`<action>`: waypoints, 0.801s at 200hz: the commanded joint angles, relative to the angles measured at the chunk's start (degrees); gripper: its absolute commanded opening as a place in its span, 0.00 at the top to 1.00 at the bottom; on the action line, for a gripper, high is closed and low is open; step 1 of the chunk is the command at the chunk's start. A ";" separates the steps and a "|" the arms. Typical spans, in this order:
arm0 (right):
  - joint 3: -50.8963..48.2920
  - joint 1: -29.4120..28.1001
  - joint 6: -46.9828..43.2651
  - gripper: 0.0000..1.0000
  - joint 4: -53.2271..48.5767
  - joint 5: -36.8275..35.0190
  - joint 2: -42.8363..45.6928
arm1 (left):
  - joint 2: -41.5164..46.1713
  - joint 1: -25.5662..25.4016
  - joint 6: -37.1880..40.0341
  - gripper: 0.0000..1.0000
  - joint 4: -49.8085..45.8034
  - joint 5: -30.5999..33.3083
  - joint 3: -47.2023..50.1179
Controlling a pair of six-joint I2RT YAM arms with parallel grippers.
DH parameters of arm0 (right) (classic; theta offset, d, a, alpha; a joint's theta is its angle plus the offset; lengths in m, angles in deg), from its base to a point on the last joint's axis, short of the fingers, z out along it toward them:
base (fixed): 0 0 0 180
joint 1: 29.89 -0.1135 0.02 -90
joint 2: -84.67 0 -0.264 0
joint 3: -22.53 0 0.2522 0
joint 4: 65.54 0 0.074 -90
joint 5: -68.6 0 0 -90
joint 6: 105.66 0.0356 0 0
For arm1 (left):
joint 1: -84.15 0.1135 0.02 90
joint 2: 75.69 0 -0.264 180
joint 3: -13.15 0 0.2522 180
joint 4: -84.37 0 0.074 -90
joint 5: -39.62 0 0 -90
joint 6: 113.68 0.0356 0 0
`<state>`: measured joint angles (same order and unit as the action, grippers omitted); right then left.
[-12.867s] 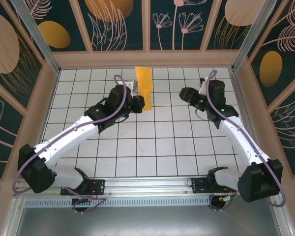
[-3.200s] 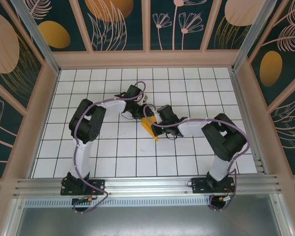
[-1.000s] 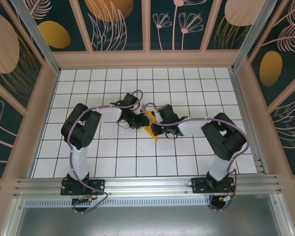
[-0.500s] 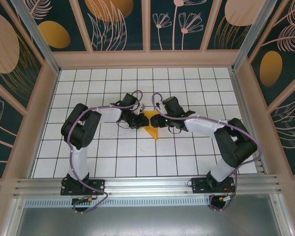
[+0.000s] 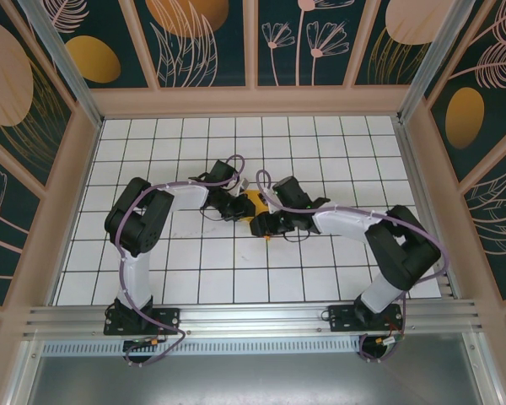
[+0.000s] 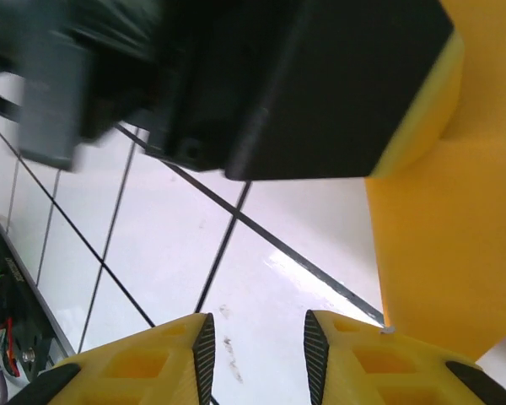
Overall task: Fold a paper plane with a square sheet of paper (fold left side to right side)
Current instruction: Third fold the triangle at the center of the table.
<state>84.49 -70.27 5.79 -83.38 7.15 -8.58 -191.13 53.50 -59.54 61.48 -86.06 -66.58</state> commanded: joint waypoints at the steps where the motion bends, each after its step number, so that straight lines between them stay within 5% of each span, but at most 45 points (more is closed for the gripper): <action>1: -0.03 0.04 1.07 0.64 0.28 0.95 -2.45 | -3.26 0.24 0.61 0.81 -1.86 5.71 2.34; 160: -1.50 0.48 1.40 0.73 -3.21 -1.49 -6.64 | -3.21 0.21 0.75 0.81 -2.34 6.50 2.16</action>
<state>84.47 -70.05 6.29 -83.88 6.02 -14.20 -191.11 53.50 -59.52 61.57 -86.00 -66.54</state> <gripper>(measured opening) 0.286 0.191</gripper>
